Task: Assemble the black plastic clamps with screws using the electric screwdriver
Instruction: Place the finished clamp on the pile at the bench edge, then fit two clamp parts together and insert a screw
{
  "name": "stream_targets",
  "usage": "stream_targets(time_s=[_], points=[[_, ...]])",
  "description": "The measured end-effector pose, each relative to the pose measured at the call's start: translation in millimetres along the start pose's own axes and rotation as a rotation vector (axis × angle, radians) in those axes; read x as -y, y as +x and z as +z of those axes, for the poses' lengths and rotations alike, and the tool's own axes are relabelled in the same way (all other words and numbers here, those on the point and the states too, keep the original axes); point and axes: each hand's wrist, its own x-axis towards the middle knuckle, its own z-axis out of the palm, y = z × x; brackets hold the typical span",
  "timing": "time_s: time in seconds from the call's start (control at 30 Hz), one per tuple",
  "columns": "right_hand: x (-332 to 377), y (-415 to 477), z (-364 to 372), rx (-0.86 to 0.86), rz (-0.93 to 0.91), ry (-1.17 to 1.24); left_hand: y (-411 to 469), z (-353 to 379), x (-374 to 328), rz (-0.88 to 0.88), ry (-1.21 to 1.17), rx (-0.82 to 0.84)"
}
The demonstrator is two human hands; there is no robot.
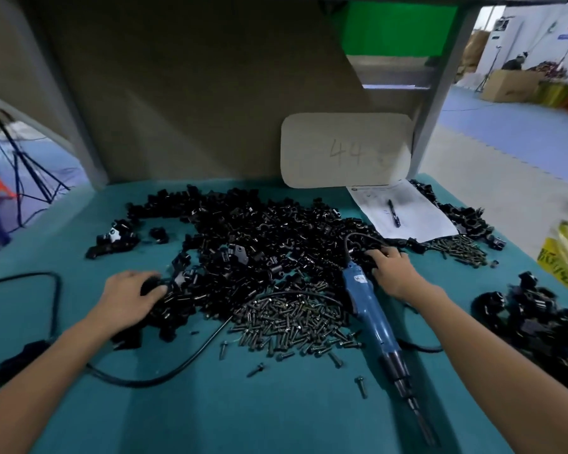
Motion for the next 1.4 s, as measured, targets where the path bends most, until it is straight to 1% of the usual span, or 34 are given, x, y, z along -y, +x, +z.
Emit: stream_targets(time_s=[0.1,0.17,0.27,0.3,0.33,0.4,0.43,0.5,0.53,0.6,0.67,0.73,0.77,0.8,0.87,0.93,1.0,1.07,1.17,1.23,1.3,1.4], points=[[-5.7,-3.0,3.9,-0.071,-0.006,0.044,3.1,-4.1,-3.9,-0.015,-0.119,-0.031],[-10.8,-7.8,3.3,-0.099,0.011,0.012,3.7,-6.6,-7.6,-0.029,-0.158,-0.056],[-17.2,-18.5,3.4,-0.125,0.037,-0.118,1.8,-16.7,-19.6,-0.013,-0.288,-0.216],[-17.6,-22.1,3.4,-0.153,0.043,-0.113,0.8,-22.2,-24.8,-0.021,-0.37,-0.258],[-15.9,-25.9,1.8,-0.194,0.048,-0.045,-0.2,-28.6,-31.4,-0.035,-0.46,-0.268],[-6.7,-34.5,-7.8,-0.292,0.057,0.255,-0.3,-39.6,-45.3,-0.088,-0.733,-0.209],[0.5,-40.4,-15.3,-0.319,0.049,0.423,-0.7,-44.6,-53.9,-0.142,-0.937,-0.146],[19.4,-56.5,-33.2,-0.318,0.018,0.717,-4.6,-51.9,-73.4,-0.228,-1.343,0.021],[31.6,-66.4,-41.2,-0.309,-0.003,0.866,-7.0,-53.1,-82.6,-0.25,-1.485,0.089],[57.7,-85.6,-51.7,-0.246,-0.057,1.232,-13.3,-55.0,-100.9,-0.281,-1.656,0.168],[81.4,-104.3,-56.5,-0.101,-0.108,1.601,-20.8,-57.1,-117.9,-0.307,-1.757,0.224],[100.4,-122.4,-56.6,0.02,-0.135,1.819,-28.5,-59.1,-130.3,-0.272,-1.767,0.282],[108.2,-130.3,-55.3,0.063,-0.143,1.861,-31.7,-59.4,-133.9,-0.215,-1.693,0.297],[115.8,-137.6,-52.8,0.093,-0.145,1.865,-35.6,-59.3,-136.9,-0.143,-1.571,0.298],[129.4,-149.2,-47.3,0.104,-0.154,1.794,-45.1,-61.0,-143.9,-0.032,-1.332,0.254],[140.0,-157.7,-43.5,0.082,-0.183,1.678,-53.7,-64.5,-149.4,0.014,-1.213,0.195],[145.8,-163.2,-44.2,0.056,-0.218,1.597,-59.3,-68.3,-153.3,0.041,-1.141,0.181],[149.1,-166.8,-48.7,0.034,-0.253,1.58,-65.0,-72.0,-156.2,0.064,-1.162,0.227],[154.8,-169.6,-57.0,-0.013,-0.289,1.622,-75.3,-74.1,-161.7,0.016,-1.446,0.37],[159.2,-170.5,-61.1,-0.051,-0.323,1.59,-81.8,-75.7,-167.5,0.002,-1.54,0.435],[162.5,-170.7,-63.4,-0.076,-0.351,1.555,-87.1,-75.2,-173.2,0.051,-1.478,0.44],[164.9,-170.8,-65.8,-0.072,-0.364,1.595,-92.7,-76.3,-177.8,0.234,-1.176,0.321]])
